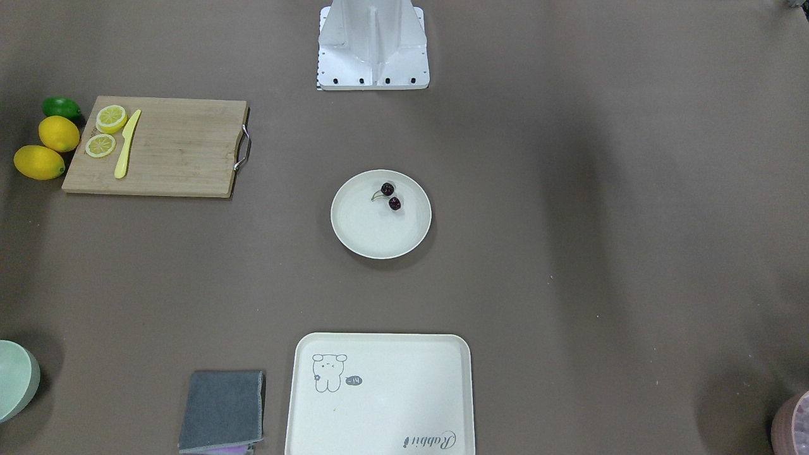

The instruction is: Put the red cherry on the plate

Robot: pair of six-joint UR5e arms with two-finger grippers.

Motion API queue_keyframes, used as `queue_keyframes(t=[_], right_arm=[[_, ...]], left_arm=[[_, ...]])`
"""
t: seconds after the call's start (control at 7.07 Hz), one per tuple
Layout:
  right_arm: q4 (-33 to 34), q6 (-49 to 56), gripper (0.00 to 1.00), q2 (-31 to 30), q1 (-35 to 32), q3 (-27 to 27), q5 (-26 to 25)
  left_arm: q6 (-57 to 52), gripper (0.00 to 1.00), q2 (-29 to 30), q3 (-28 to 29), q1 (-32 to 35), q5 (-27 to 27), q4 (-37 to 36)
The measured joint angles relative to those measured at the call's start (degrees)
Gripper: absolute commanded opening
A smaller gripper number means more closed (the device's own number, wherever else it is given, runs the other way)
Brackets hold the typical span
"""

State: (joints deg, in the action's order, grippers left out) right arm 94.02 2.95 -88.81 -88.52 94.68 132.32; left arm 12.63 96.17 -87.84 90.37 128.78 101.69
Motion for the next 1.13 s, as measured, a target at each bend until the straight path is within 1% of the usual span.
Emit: queue_keyframes(t=[0.42,1.13], right_arm=[[-0.01,0.00,1.00,-1.50,-2.36,-0.04,0.13],[-0.05,-0.04,1.00,-1.76,-3.14,0.11,1.67]], left_arm=[[0.19,0.98,-0.17,-0.31,-0.37,1.75,0.02],[0.16,0.98,-0.25,0.07,-0.42,1.91,0.09]])
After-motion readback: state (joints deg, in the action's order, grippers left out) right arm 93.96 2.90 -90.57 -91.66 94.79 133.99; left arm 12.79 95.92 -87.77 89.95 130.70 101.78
